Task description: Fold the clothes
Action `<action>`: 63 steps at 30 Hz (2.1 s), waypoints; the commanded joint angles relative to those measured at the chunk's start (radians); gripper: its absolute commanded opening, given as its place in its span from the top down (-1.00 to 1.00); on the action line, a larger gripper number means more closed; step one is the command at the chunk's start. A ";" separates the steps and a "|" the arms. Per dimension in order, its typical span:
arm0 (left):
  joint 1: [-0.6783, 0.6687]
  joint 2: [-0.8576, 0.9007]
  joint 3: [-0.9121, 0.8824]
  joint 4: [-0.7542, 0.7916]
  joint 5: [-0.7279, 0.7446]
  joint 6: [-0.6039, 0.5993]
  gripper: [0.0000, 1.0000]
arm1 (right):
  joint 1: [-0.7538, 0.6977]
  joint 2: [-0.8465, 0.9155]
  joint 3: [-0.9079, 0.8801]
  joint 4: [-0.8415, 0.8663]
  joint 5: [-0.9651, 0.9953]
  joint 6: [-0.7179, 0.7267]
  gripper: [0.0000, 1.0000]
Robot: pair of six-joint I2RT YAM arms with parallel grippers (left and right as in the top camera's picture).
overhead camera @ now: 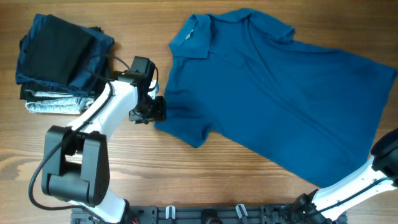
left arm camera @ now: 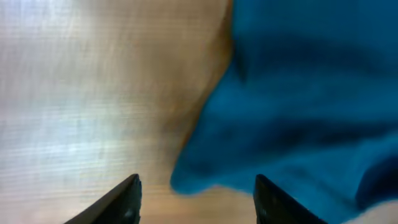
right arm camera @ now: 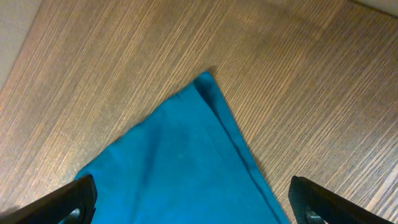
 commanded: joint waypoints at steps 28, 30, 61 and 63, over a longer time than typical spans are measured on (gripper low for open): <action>-0.020 0.060 -0.222 -0.212 -0.109 -0.335 0.74 | 0.000 0.002 0.011 0.004 -0.012 -0.006 -1.00; -0.019 0.045 -0.222 -0.234 -0.111 -0.335 0.72 | 0.000 0.002 0.011 0.004 -0.012 -0.006 -0.99; -0.045 0.498 0.291 0.570 -0.061 -0.064 0.92 | 0.000 0.002 0.011 0.004 -0.012 -0.006 -0.99; -0.045 0.497 0.291 0.414 -0.140 -0.095 0.92 | 0.000 0.002 0.011 0.004 -0.012 -0.006 -0.99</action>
